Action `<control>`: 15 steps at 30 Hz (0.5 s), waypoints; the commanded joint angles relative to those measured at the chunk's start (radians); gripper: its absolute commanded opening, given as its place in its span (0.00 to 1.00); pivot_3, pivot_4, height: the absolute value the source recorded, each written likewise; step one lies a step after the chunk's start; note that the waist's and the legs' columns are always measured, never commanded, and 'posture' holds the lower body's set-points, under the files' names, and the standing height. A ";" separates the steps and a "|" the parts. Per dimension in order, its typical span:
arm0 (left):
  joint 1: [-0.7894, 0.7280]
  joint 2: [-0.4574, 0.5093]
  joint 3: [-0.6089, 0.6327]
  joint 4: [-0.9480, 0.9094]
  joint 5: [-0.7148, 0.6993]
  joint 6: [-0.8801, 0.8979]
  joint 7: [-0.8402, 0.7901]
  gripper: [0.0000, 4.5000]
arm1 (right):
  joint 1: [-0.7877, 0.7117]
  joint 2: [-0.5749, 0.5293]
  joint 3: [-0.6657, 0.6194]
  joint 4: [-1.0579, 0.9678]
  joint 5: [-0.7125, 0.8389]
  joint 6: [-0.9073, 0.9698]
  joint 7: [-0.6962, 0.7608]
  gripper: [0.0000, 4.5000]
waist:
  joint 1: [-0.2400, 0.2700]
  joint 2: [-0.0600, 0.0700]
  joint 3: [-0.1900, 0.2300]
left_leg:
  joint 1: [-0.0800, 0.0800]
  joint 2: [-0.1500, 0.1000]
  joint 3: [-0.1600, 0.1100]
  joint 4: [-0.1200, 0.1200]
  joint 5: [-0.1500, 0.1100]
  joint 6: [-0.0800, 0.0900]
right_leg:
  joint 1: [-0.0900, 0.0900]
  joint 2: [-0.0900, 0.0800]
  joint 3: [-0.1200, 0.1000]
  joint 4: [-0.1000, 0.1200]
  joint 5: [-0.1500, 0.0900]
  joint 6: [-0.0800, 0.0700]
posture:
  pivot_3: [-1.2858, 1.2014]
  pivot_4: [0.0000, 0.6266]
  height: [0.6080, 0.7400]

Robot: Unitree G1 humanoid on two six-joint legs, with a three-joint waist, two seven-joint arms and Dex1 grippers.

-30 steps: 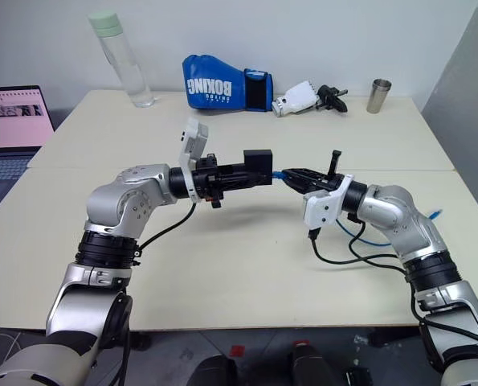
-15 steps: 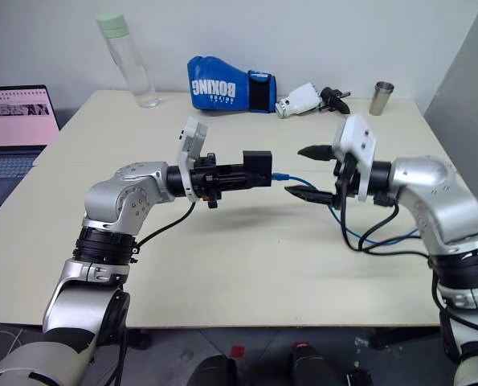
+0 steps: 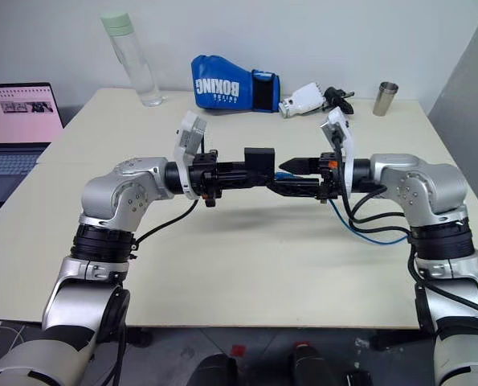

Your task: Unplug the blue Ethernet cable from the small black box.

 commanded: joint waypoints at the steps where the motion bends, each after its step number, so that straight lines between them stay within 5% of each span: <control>1: -0.004 0.017 0.026 -0.047 -0.029 0.014 -0.003 0.17 | -0.030 -0.004 -0.013 0.005 -0.017 -0.024 0.028 0.99 | 0.000 0.000 0.000 | 0.000 0.000 0.000 0.000 0.000 0.000 | 0.000 0.000 0.000 0.000 0.000 0.000 | 0.52 0.24 1.00; 15: -0.009 0.017 0.021 -0.043 -0.029 0.020 -0.012 0.17 | -0.043 -0.020 -0.035 0.043 -0.019 0.009 0.075 0.31 | 0.000 0.000 0.000 | 0.000 0.000 0.000 0.000 0.000 0.000 | 0.000 0.000 0.000 0.000 0.000 0.000 | 0.52 0.24 1.00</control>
